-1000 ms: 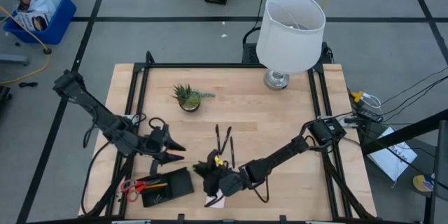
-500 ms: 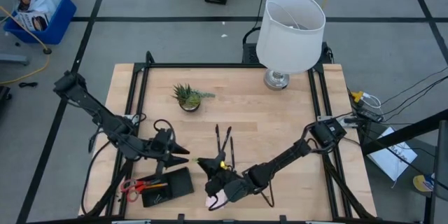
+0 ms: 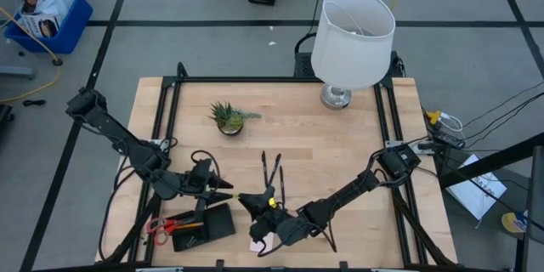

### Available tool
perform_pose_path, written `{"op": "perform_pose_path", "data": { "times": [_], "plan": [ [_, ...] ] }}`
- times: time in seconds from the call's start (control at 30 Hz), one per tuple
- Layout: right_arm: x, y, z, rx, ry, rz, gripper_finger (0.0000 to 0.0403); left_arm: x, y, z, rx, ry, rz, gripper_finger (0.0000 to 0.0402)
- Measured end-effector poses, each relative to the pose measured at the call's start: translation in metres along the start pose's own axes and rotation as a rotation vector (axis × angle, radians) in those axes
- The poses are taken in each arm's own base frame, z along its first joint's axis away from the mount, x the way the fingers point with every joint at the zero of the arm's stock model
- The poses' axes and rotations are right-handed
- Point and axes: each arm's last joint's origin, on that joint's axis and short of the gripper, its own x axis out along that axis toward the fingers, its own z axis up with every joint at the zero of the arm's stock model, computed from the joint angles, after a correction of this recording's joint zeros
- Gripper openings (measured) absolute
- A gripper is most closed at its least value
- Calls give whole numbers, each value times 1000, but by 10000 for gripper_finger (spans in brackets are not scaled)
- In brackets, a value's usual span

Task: Pick and place office supplies into organizer
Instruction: Put the eraser into the bottom left section of the desk organizer

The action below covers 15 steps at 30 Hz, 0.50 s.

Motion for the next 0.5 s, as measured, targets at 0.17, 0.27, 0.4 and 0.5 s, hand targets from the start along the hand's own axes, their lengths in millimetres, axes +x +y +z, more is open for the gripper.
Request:
{"op": "perform_pose_path", "data": {
  "times": [0.17, 0.27, 0.4, 0.5],
  "plan": [
    [1, -2, 0, 5, -3, -8, 54, 0, 0, 0, 0, 1, -1, 159],
    [3, -4, 0, 2, -6, -19, 54, 0, 0, 0, -1, 2, -2, 159],
    [4, -8, 2, 8, -19, -43, 54, 0, 0, 0, -2, 3, -4, 159],
    [5, -10, 3, 8, -28, -56, 54, 0, 0, 0, -4, 6, -7, 159]
  ]
}}
